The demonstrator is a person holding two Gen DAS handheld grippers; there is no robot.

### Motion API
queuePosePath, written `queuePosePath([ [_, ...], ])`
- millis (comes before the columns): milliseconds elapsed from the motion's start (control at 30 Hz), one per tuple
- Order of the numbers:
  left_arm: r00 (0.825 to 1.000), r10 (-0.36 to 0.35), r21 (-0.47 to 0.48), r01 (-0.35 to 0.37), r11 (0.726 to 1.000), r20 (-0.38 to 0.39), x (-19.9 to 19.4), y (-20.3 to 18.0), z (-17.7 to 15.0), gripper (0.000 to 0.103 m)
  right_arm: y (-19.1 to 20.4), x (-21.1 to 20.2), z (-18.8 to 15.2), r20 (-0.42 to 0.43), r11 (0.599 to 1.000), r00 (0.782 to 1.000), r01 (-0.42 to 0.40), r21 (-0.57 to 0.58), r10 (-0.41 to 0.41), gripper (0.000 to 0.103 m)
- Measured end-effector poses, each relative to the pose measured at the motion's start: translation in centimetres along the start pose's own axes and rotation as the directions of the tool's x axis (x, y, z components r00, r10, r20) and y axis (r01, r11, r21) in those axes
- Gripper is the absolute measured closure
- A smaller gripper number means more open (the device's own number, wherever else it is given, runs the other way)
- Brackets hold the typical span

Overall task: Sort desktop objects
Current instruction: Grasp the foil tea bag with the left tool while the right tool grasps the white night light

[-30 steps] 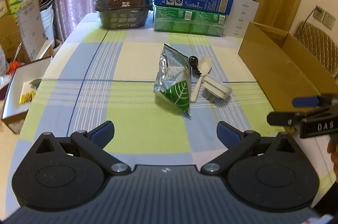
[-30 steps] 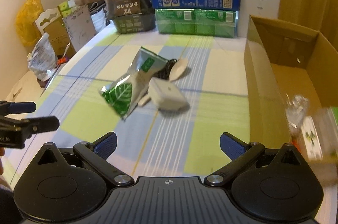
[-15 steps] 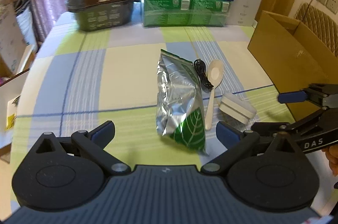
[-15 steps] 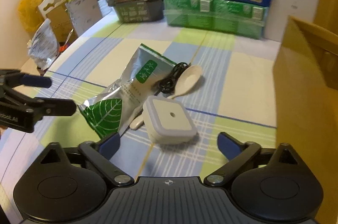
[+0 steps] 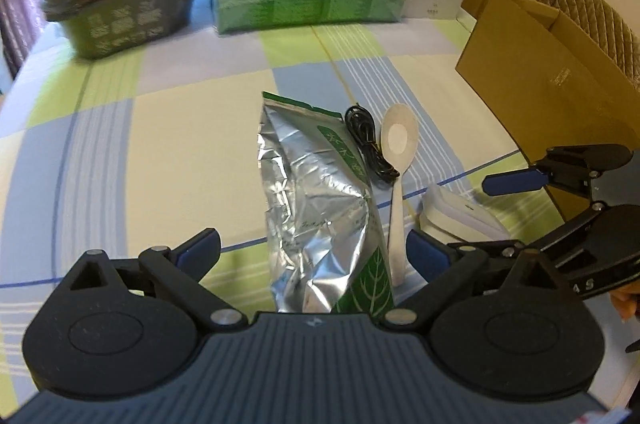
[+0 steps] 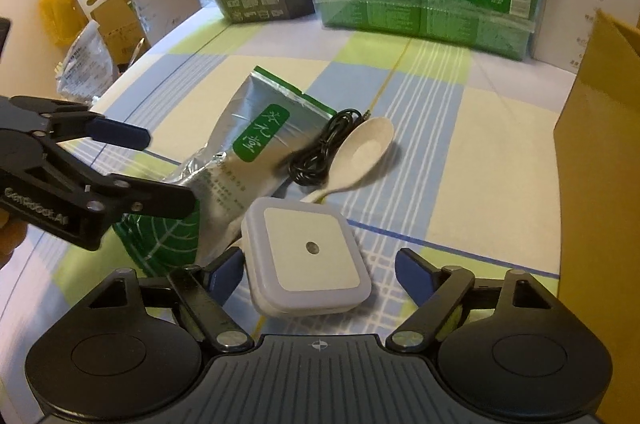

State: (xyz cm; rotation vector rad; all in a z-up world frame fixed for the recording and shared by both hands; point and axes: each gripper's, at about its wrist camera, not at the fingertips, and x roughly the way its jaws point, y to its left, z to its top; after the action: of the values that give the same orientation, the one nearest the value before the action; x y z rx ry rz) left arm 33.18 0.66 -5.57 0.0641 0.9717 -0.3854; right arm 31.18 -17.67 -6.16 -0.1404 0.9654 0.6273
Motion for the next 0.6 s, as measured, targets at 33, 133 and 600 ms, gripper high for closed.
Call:
queuePosePath([
  [33,1.000,-0.001,0.005,0.002,1.000,-0.009,0.5,0.0,0.1,0.007,0.1,0.1,0.0,-0.001,1.000,1.000,0.006,-0.012,-0.006,0.030],
  [133,0.999,-0.011,0.013,0.012,1.000,-0.036,1.8,0.0,0.4,0.009,0.3,0.6,-0.2,-0.013,0.999,1.000,0.014,-0.031,-0.014,0.041],
  [600,0.992,-0.051,0.014,0.053,0.998,-0.117,2.3,-1.5,-0.4,0.051,1.3,-0.8,-1.6,-0.044,0.998,0.997,0.063,-0.021,-0.063,0.041],
])
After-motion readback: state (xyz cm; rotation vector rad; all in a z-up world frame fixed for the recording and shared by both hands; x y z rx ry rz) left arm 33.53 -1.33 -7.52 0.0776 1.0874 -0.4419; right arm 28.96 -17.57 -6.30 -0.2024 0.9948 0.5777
